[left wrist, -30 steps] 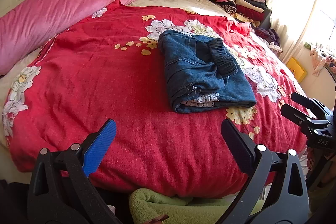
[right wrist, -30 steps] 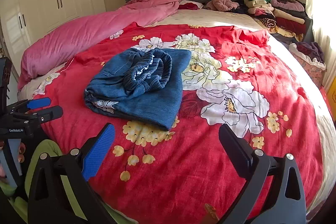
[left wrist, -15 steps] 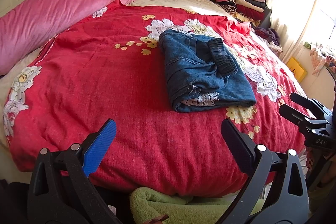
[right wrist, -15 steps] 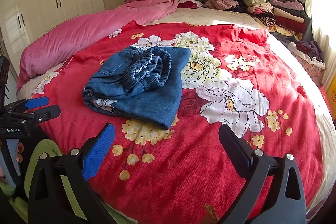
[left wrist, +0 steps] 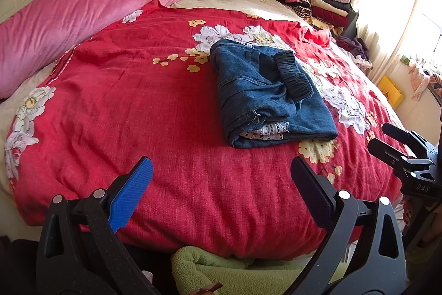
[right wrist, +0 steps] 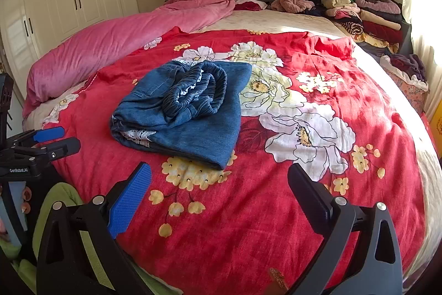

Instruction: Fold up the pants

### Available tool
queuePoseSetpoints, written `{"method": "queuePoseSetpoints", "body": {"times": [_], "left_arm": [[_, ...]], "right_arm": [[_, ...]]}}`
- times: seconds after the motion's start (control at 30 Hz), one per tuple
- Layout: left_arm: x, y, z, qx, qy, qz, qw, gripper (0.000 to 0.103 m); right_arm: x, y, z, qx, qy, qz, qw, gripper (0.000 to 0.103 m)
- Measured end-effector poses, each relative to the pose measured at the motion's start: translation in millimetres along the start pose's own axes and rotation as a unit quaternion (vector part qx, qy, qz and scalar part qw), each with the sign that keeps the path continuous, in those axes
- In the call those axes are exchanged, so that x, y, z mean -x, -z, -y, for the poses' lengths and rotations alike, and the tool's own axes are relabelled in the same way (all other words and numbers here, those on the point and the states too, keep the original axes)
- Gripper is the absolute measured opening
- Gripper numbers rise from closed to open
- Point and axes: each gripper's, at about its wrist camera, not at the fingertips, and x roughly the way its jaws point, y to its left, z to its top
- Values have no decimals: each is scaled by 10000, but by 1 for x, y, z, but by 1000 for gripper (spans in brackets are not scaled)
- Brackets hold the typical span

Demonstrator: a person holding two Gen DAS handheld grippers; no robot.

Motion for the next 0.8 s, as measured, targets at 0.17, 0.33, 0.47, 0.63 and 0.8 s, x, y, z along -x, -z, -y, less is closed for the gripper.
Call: {"method": "queuePoseSetpoints", "body": {"times": [0.17,0.33,0.47,0.63,0.8], "left_arm": [[0,0,0,0,-7,0,10000,94],[0,0,0,-1,-8,-4,10000,94],[0,0,0,0,-6,-2,10000,94],[0,1,0,-4,-24,-18,10000,94],[0,0,0,-7,-19,-16,10000,94]], "right_arm": [[0,0,0,-3,-9,-2,10000,98],[0,1,1,-5,-2,-25,10000,98],[-1,2,2,-6,5,-32,10000,98],[-1,1,1,1,0,-32,10000,98],[-1,2,3,-28,20,-33,10000,98]]}}
